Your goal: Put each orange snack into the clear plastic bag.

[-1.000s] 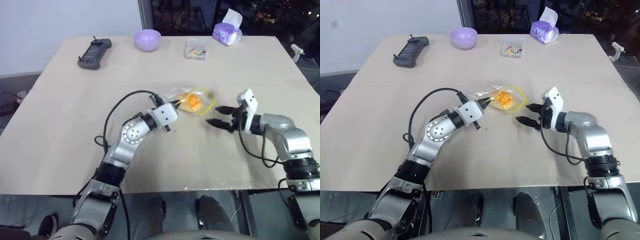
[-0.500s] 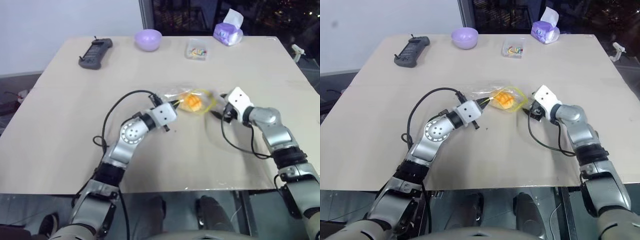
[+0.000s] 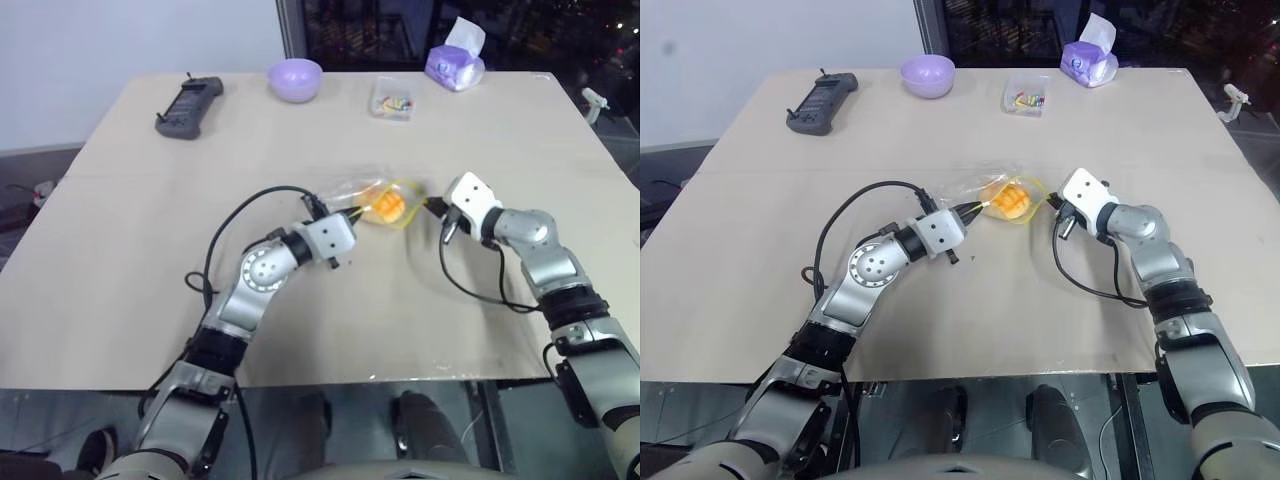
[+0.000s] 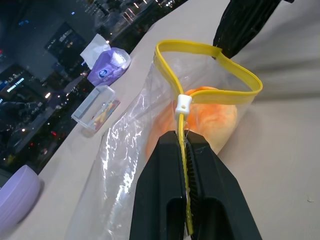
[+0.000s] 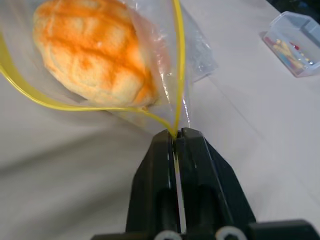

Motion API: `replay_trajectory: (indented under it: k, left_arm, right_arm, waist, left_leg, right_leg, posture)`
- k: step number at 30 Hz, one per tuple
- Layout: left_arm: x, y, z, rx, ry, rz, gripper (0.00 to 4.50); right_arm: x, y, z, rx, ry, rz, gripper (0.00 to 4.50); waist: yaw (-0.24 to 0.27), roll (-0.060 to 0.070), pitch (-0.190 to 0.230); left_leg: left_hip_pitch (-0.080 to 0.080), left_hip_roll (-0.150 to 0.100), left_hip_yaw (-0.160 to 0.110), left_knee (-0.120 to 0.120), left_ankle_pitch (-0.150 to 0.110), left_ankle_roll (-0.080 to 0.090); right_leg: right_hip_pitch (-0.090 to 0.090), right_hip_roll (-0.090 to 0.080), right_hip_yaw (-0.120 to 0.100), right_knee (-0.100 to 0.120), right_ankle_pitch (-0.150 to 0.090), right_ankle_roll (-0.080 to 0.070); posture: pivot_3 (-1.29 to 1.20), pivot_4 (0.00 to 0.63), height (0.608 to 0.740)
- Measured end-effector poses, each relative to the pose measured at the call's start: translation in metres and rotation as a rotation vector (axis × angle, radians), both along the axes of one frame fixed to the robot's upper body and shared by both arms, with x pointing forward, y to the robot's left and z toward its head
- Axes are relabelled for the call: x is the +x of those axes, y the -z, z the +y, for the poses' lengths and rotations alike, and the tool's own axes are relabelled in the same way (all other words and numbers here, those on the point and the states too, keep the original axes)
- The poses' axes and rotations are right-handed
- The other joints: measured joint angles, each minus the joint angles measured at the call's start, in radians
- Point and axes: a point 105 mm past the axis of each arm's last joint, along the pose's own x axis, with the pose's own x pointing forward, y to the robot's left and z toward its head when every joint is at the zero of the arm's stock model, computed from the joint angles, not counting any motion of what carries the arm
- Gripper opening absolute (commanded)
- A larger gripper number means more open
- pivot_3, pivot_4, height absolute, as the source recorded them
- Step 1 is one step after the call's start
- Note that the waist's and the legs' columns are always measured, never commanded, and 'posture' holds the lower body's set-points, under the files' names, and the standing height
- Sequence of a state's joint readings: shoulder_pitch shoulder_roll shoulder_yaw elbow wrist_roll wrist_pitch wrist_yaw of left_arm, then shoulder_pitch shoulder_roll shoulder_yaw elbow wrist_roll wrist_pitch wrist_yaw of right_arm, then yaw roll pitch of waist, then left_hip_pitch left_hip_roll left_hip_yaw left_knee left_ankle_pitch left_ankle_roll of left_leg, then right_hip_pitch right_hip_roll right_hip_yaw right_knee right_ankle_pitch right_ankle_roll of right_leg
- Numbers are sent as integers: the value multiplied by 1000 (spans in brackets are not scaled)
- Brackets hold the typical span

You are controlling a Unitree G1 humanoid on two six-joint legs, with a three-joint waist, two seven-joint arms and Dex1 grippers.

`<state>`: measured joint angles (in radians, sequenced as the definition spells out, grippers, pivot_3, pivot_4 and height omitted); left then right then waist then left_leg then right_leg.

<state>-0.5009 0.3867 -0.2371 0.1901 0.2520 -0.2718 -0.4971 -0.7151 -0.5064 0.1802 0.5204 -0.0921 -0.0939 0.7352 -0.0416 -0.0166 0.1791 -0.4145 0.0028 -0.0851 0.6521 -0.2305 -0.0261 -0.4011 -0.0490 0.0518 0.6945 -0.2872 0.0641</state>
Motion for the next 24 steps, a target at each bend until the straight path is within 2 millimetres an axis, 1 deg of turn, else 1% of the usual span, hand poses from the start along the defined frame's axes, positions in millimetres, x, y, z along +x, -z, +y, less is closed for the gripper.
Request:
replay_trajectory:
  k: [4,7,9,10,11,12,13,14,15,17,19,22,24]
  left_arm:
    - [0,0,0,-1,1,-3,0]
    - [0,-3,0,-11,-6,-17,0]
    - [3,-9,2,-27,-22,-42,0]
    - [5,-15,4,-40,-38,-67,0]
    - [8,-27,5,-52,-54,-115,0]
    - [9,-34,5,-57,-57,-141,0]
    - [11,-43,4,-69,-60,-176,0]
    - [12,-57,2,-88,-61,-230,0]
    - [12,-64,2,-97,-65,-255,0]
    - [12,-72,3,-113,-70,-288,0]
    - [12,-77,1,-123,-68,-306,0]
    - [12,-81,1,-127,-65,-318,0]
    - [13,-79,1,-125,-67,-311,0]
  right_arm:
    - [1,1,-3,-9,15,-2,57]
    - [2,-1,-8,-8,33,-14,57]
    - [4,-7,-14,7,56,-33,57]
    - [7,-15,-17,23,76,-57,57]
    - [11,-31,-21,50,97,-104,57]
    - [13,-42,-21,64,100,-134,57]
    - [15,-57,-21,87,108,-180,57]
    - [17,-78,-22,124,115,-245,57]
    - [17,-90,-22,140,114,-280,57]
    - [15,-102,-22,160,111,-323,57]
    - [13,-106,-23,182,109,-333,57]
    - [10,-111,-24,186,100,-338,799]
    - [8,-110,-27,165,91,-328,1681]
  waist:
    - [0,0,0]
    - [0,0,0]
    - [1,0,0]
    - [0,0,0]
    - [0,0,0]
    - [0,0,0]
    - [0,0,0]
    - [0,0,0]
    - [1,0,0]
    - [1,0,0]
    - [1,0,0]
    - [1,0,0]
    - [1,0,0]
  left_leg:
    - [0,0,0,0,0,0]
    - [0,0,0,0,0,0]
    - [0,0,0,0,0,0]
    - [0,0,0,0,0,0]
    - [0,0,0,0,0,0]
    - [0,0,0,0,0,0]
    - [0,0,0,0,0,0]
    - [0,0,0,0,0,0]
    - [0,0,0,0,0,0]
    - [0,0,0,0,0,0]
    - [-1,0,0,0,0,0]
    - [-1,0,0,0,0,0]
    - [-1,0,0,0,0,0]
  right_leg:
    - [0,0,0,0,0,0]
    - [0,0,0,0,0,0]
    - [0,0,0,0,0,0]
    - [0,0,0,0,0,0]
    - [0,0,0,0,0,0]
    - [0,0,0,0,0,0]
    - [0,0,0,0,0,0]
    - [0,0,0,0,0,0]
    - [0,0,0,0,0,0]
    - [0,0,0,-1,0,0]
    - [0,-1,0,-1,0,0]
    - [0,-1,0,-1,0,0]
    - [0,-1,0,-1,0,0]
  posture:
    - [0,150,740]
    - [0,150,740]
    - [0,150,740]
    - [0,150,740]
    - [0,150,740]
    - [0,150,740]
    - [0,150,740]
    - [0,150,740]
    - [0,150,740]
    - [0,150,740]
    - [0,150,740]
    - [0,150,740]
    - [0,150,740]
